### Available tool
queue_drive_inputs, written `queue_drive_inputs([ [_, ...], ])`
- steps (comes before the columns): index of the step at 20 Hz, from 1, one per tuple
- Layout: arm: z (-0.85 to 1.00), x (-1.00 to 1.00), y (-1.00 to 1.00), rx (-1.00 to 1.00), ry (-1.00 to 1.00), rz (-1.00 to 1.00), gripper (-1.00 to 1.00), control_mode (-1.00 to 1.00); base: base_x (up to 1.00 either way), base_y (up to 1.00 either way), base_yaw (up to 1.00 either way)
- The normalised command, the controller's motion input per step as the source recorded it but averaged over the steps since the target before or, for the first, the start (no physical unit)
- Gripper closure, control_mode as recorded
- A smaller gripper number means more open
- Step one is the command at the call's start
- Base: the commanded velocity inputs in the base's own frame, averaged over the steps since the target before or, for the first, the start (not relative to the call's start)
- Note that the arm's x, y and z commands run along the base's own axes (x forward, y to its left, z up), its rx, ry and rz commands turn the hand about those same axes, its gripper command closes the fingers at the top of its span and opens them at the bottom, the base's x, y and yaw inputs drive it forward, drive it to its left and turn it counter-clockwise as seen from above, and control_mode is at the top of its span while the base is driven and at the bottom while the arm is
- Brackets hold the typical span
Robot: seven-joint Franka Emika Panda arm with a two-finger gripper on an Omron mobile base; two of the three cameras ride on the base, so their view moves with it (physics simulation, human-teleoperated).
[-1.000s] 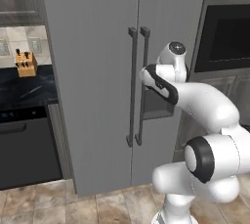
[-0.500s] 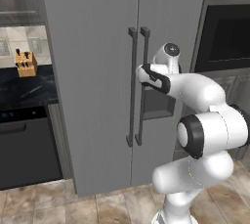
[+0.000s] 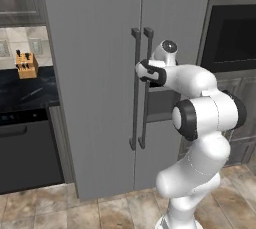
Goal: Retrieve the butter from the fridge and place it on a plate on the dining table. Then retrieve the butter knife by the fridge and place it near the plate.
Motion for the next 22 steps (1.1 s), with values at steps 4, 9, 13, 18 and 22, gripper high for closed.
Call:
queue_drive_inputs([
  [4, -0.01, 0.49, 0.0, 0.0, -0.06, 0.0, -1.0, -1.0, 0.0, 0.0, 0.0],
  [9, 0.0, 0.56, 0.0, 0.0, -0.01, 0.0, -1.0, -1.0, 0.0, 0.0, 0.0],
  [13, 0.0, 0.62, 0.0, 0.0, -0.01, 0.0, -1.0, -1.0, 0.0, 0.0, 0.0],
  [18, -0.02, 0.51, 0.0, 0.0, -0.06, 0.0, 1.0, -1.0, 0.0, 0.0, 0.0],
  [22, -0.03, 0.33, 0.0, 0.0, -0.03, 0.0, 1.0, -1.0, 0.0, 0.0, 0.0],
])
